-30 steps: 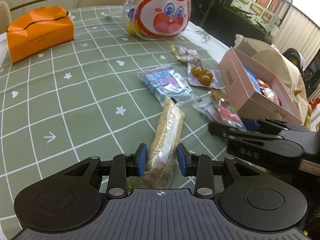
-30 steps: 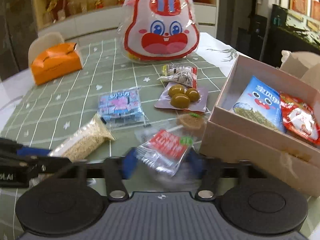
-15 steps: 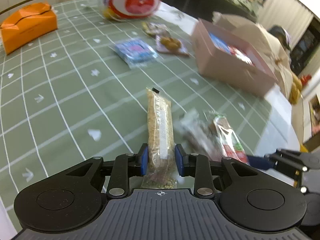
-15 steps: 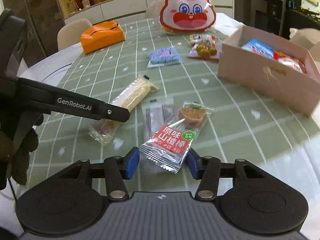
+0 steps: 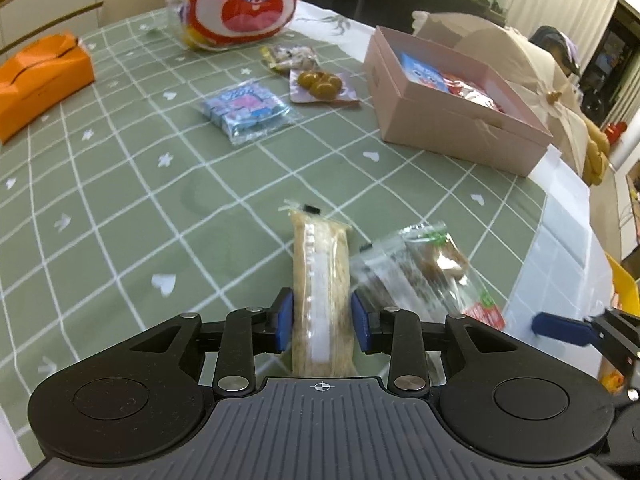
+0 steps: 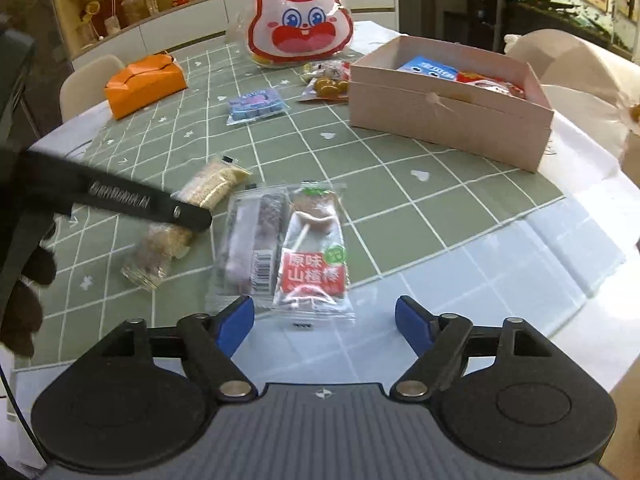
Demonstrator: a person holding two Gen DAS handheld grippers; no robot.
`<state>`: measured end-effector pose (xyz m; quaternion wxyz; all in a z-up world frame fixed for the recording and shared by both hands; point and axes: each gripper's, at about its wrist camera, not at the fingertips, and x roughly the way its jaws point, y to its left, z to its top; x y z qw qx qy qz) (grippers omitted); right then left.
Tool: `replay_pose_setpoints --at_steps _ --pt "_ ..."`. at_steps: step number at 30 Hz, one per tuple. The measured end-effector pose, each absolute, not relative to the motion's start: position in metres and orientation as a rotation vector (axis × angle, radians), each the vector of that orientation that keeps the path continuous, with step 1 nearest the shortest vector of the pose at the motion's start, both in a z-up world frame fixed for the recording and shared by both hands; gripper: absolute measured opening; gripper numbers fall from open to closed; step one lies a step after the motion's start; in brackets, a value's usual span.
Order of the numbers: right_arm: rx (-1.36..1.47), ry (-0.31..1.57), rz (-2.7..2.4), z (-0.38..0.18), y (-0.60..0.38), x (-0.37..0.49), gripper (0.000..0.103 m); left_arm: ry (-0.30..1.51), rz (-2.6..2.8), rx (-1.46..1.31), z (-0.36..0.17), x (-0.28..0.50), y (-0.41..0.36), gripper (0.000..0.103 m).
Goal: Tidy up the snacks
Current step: 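Lift the rice-cracker bar with the left tool while the right tool lifts the hawthorn packet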
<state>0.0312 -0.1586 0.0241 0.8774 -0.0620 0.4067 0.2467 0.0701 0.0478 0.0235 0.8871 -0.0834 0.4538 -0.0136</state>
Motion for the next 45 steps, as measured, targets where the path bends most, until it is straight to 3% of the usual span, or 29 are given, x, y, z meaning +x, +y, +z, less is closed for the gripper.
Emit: replay_pose_setpoints --at_steps 5,8,15,23,29,38,40,42,45 --pt "-0.122 0.844 0.518 0.022 -0.159 0.025 0.09 0.932 -0.043 -0.151 0.023 0.073 0.045 0.036" --pt "-0.11 0.858 0.542 0.02 -0.158 0.024 0.103 0.915 -0.055 -0.167 0.021 0.07 0.048 0.036" --pt "-0.185 0.882 0.549 0.021 -0.149 0.023 0.103 0.891 -0.099 -0.189 0.019 0.056 0.054 0.036" --pt "-0.126 0.757 0.425 0.043 -0.147 0.05 0.098 0.917 -0.032 -0.18 0.023 0.043 0.063 0.035" --pt "-0.133 0.821 0.429 0.033 -0.132 0.085 0.091 0.906 -0.034 -0.188 0.021 0.042 0.067 0.035" --pt "-0.217 0.716 0.328 0.037 -0.139 0.072 0.088 0.875 -0.051 -0.193 0.02 0.035 0.068 0.036" --pt "-0.175 0.738 0.449 0.042 -0.133 0.064 0.069 0.883 -0.047 -0.195 0.02 0.037 0.068 0.036" --pt "-0.147 0.781 0.542 0.041 -0.122 0.064 0.057 0.886 -0.048 -0.192 0.02 0.037 0.067 0.036" --pt "-0.187 0.785 0.564 0.034 -0.102 0.064 0.057 0.884 -0.052 -0.197 0.02 0.036 0.069 0.036"
